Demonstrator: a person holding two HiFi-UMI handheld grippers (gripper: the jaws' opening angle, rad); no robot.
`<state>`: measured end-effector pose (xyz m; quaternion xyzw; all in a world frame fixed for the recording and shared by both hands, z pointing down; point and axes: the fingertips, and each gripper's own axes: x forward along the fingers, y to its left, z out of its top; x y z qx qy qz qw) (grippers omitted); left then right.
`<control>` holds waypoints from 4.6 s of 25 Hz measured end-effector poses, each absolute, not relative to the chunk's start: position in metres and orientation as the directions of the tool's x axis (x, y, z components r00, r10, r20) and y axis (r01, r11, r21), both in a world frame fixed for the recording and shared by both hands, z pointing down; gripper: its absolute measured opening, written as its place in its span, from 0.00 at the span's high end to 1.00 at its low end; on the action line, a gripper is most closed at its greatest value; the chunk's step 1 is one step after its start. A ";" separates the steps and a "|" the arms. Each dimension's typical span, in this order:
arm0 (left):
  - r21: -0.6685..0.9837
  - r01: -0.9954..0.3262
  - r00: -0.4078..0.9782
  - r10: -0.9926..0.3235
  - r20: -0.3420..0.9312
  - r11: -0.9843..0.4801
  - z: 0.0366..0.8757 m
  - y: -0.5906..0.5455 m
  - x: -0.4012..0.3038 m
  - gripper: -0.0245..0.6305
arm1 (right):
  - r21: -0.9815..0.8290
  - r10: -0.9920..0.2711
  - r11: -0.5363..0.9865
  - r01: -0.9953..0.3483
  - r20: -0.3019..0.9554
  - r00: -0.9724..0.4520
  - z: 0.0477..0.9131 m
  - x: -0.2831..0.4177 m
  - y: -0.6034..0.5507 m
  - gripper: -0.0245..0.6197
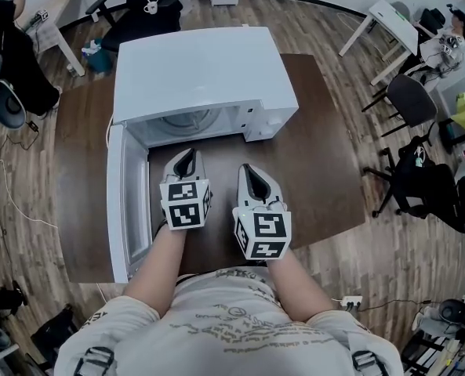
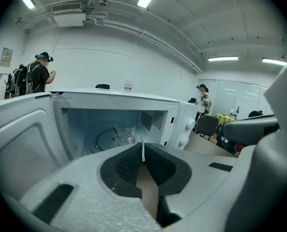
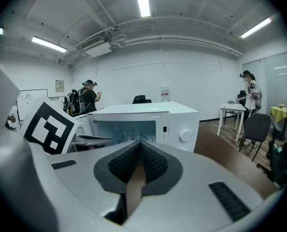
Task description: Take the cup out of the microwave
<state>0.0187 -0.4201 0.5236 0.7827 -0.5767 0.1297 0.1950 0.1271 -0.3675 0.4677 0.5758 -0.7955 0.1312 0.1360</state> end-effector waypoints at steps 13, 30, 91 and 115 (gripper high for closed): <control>0.118 -0.960 0.278 -0.860 0.428 -0.252 0.559 -0.473 0.021 0.81 | -0.043 -0.876 0.261 -0.964 0.409 -0.255 0.483 0.171 -0.383 0.94; 0.128 -0.961 0.278 -0.840 0.466 -0.246 0.595 -0.524 0.026 0.81 | -0.040 -0.862 0.205 -0.978 0.467 -0.200 0.503 0.207 -0.399 0.94; 0.030 -0.937 0.334 -0.870 0.363 -0.347 0.539 -0.414 0.029 0.94 | -0.027 -0.871 0.278 -0.960 0.415 -0.264 0.485 0.145 -0.364 0.94; -0.004 -0.832 0.543 -0.814 0.206 -0.555 0.440 -0.303 0.056 0.94 | -0.120 -0.936 0.301 -0.946 0.153 -0.317 0.415 0.104 -0.289 0.95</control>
